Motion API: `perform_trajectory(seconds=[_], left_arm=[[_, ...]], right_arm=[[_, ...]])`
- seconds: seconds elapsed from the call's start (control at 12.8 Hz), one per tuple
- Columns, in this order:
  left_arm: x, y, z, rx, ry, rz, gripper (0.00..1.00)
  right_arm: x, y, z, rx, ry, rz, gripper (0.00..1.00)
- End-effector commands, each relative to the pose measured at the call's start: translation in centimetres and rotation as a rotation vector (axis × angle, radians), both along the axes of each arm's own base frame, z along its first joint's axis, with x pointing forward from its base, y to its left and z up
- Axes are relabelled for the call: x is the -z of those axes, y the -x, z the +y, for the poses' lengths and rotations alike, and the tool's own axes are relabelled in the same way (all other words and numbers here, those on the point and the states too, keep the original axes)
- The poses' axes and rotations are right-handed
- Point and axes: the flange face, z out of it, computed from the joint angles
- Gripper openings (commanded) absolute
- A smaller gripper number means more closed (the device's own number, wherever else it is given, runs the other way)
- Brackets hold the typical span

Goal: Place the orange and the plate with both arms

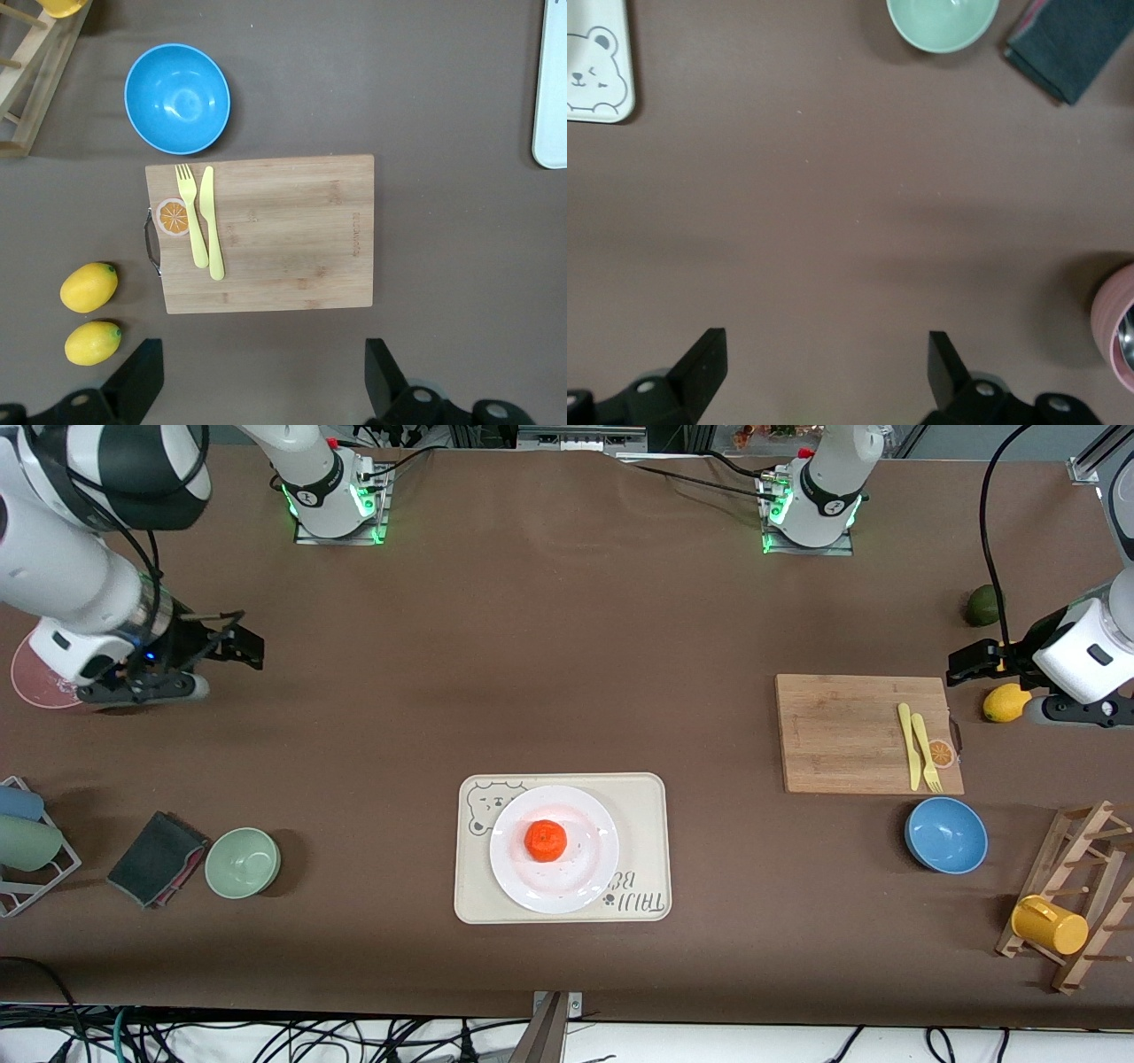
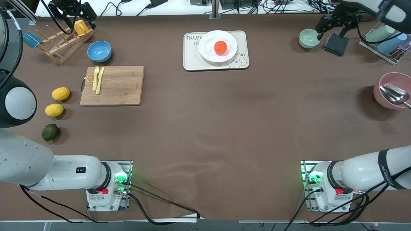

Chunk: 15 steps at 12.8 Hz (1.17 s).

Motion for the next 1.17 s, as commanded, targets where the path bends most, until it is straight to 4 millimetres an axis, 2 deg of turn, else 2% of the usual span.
perform_trajectory(seconds=[0.0, 0.16, 0.39, 0.47, 0.62, 0.78, 1.09], left_arm=[[-0.4, -0.2, 0.2, 0.018, -0.005, -0.007, 1.0], [-0.5, -0.2, 0.2, 0.018, -0.005, -0.009, 1.0], [-0.5, -0.3, 0.2, 0.02, -0.005, -0.01, 1.0], [-0.5, -0.2, 0.2, 0.018, -0.005, -0.009, 1.0], [-0.5, -0.2, 0.1, 0.021, -0.005, -0.009, 1.0], [-0.5, -0.3, 0.2, 0.02, -0.005, -0.01, 1.0], [-0.5, -0.2, 0.1, 0.021, -0.005, -0.009, 1.0]], right_arm=[[0.2, 3.7, -1.7, 0.047, -0.019, -0.032, 1.0], [-0.8, 2.8, -5.5, 0.049, -0.03, -0.035, 1.0], [-4.0, 0.2, -7.3, 0.133, -0.02, -0.103, 1.0], [-4.5, -0.8, -8.2, 0.178, -0.018, -0.119, 1.0], [-6.9, -2.3, -8.5, 0.183, -0.02, -0.156, 1.0], [-7.5, -2.3, -8.5, 0.206, -0.062, -0.176, 1.0], [-6.6, -2.0, -8.4, 0.168, -0.062, -0.147, 1.0]])
